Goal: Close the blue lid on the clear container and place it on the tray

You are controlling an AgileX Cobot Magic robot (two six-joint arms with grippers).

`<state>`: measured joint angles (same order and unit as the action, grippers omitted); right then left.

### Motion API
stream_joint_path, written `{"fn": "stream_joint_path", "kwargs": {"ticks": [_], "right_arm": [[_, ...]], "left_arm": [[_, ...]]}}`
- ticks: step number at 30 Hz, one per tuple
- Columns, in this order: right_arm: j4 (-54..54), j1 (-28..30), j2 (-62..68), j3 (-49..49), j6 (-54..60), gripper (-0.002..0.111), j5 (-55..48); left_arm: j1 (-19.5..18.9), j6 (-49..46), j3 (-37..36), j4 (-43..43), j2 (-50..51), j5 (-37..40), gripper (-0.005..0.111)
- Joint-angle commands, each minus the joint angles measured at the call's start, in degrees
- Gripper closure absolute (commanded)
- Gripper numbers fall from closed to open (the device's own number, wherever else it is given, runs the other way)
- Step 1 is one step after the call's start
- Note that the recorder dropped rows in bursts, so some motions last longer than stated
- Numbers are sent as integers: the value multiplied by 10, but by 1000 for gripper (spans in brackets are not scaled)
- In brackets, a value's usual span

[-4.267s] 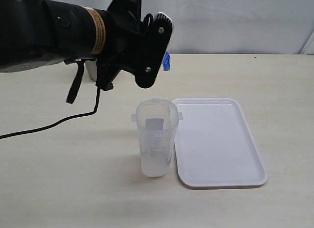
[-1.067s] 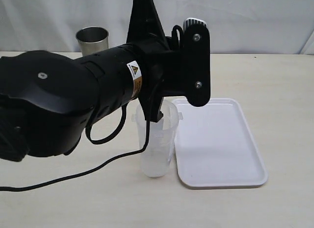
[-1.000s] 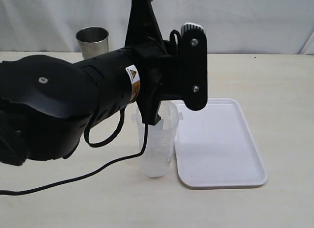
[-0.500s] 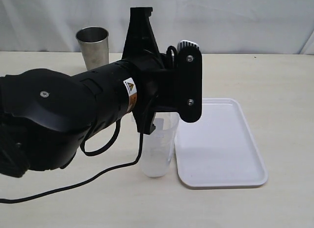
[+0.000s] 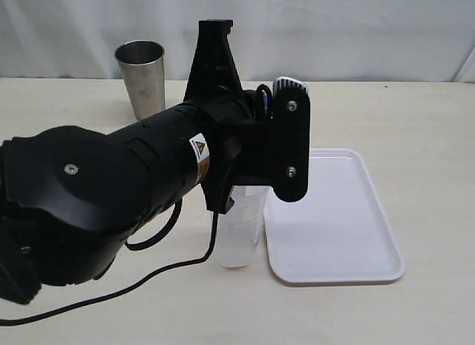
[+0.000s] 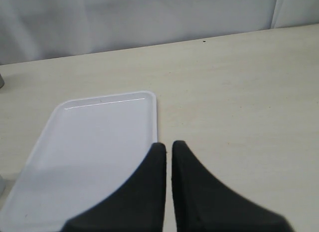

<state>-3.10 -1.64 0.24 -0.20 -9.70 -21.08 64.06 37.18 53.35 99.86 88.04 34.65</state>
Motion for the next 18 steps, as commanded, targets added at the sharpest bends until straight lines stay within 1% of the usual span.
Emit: {"fn": "stream_joint_path", "kwargs": {"ticks": [1,10,18], "right_arm": [[-1,2,-2,2,-2,104,2],[-1,2,-2,2,-2,104,2],[-1,2,-2,2,-2,104,2]], "left_arm": [[10,4,-17,1,-1,13,107],[13,4,-19,1,-1,18,107],[31,4,-19,0,-1,32,107]]}}
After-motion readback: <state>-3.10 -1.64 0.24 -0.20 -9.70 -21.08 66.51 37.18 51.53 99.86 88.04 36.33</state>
